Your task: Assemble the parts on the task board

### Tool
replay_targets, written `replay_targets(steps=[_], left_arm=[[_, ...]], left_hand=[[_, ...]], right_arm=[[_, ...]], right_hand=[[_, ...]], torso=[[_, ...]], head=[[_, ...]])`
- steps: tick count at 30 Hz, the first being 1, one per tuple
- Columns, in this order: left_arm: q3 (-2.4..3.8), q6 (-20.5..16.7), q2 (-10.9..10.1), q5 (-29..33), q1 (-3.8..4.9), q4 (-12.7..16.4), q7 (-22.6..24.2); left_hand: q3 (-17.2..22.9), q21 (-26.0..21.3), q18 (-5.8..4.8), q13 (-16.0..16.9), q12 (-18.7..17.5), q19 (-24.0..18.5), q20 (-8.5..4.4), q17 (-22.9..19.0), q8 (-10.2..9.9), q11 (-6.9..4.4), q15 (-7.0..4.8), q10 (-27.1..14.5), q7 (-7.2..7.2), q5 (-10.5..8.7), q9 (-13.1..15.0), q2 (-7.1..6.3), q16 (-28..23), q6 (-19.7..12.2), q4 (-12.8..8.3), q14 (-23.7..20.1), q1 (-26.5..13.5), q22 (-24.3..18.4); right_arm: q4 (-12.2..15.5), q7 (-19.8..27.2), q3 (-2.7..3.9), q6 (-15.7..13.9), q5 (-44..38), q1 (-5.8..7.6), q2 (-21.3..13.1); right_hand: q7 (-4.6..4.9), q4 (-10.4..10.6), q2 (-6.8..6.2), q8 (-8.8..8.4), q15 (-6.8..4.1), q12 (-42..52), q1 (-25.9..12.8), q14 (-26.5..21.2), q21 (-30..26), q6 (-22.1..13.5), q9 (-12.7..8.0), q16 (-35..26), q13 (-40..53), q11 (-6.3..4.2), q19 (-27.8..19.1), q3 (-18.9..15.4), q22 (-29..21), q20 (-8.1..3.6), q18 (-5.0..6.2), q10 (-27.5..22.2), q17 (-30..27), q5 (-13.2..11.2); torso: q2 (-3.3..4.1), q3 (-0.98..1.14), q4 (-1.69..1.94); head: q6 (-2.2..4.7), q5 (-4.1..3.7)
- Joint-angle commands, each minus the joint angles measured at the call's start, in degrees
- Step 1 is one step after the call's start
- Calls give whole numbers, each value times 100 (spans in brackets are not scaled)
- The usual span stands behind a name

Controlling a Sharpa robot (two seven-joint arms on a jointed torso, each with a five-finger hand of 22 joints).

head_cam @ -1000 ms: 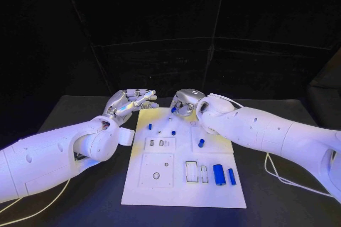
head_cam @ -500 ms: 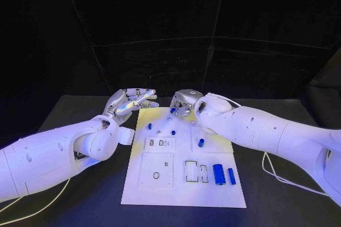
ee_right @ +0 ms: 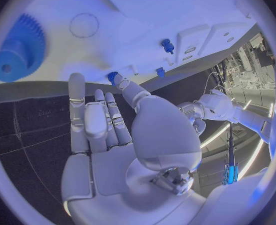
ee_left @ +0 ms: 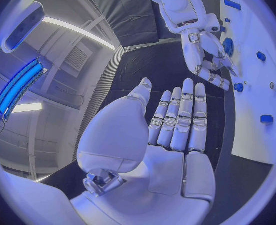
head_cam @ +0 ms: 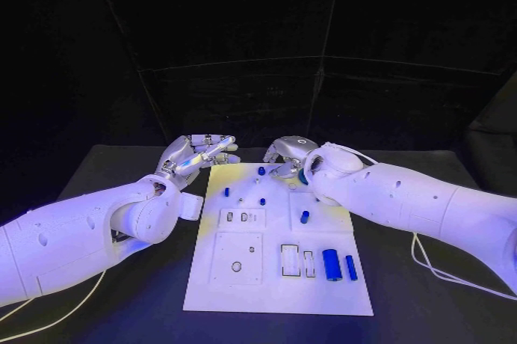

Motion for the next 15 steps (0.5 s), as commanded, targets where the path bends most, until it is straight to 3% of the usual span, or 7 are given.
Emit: replay_targets(steps=[1, 5, 8, 11, 14, 15], left_arm=[[5, 90, -21, -25, 13, 15, 22], [5, 113, -39, -25, 13, 15, 18], [5, 147, -57, -25, 13, 16, 8], [5, 162, -68, -26, 13, 21, 4], [4, 170, -75, -26, 13, 22, -9], [4, 172, -76, -26, 13, 22, -13]], left_hand=[[1, -19, 81, -5, -34, 49, 7, 9, -40, 21, 11, 13, 14, 12, -8, 45, -12, 12, -44, 15, 7, -6], [2, -25, 80, -5, -41, 47, 9, 9, -45, 23, 14, 13, 17, 12, -8, 50, -22, 12, -53, 11, 9, -11], [5, -32, 80, -5, -50, 45, 10, 9, -52, 25, 16, 13, 18, 13, -9, 57, -32, 11, -69, 7, 19, -17], [8, -39, 80, -6, -57, 42, 12, 10, -57, 26, 18, 12, 19, 13, -9, 61, -41, 11, -85, 4, 30, -23], [12, -43, 80, -5, -61, 41, 13, 11, -60, 25, 18, 15, 17, 12, -8, 68, -48, 14, -97, 3, 38, -27], [13, -44, 80, -5, -62, 41, 13, 11, -61, 25, 18, 16, 17, 12, -8, 69, -48, 14, -98, 3, 39, -27]], right_arm=[[317, -104, 9, -343, 177, 21, -290], [749, -237, 112, -373, 570, 25, -719], [1115, -450, 154, -255, 1051, 30, -1092], [1373, -622, 170, -34, 1329, 37, -1379], [1570, -764, 180, 246, 1488, 42, -1638], [1599, -792, 181, 306, 1504, 43, -1690]], right_hand=[[6, 48, 0, 32, -43, 174, 16, 64, -22, 99, 12, 98, 28, -20, 42, -72, -11, 10, 85, 270, 176, 50], [-15, 142, 3, 63, -108, 501, -49, 172, 171, 231, 24, 341, 111, -114, 238, -115, 249, -25, 46, 844, 619, 83], [-121, 115, -141, 19, -236, 1063, 6, 218, 416, 156, 4, 471, 386, -289, 474, -241, 609, -120, -11, 1652, 839, 135], [-218, 228, -302, 39, -335, 1670, -88, 253, 548, 115, 9, 590, 803, -394, 619, -523, 786, -230, -51, 1973, 1055, 259], [-251, 495, -368, 65, -357, 3215, -168, 314, 730, 51, 15, 807, 2202, -417, 790, -963, 1064, -277, -114, 1942, 1471, 403], [-199, 612, -360, 105, -360, 4622, 29, 324, 807, 18, 24, 909, 3669, -433, 839, -1229, 1161, -249, -147, 1508, 1640, 450]], torso=[[-9, -8, -49], [-13, -8, -93], [-23, -9, -132], [-27, -12, -160], [-28, 3, -191], [-28, 3, -194]], head=[[24, 9], [41, -6], [51, 6], [65, 4], [61, 20], [60, 16]])
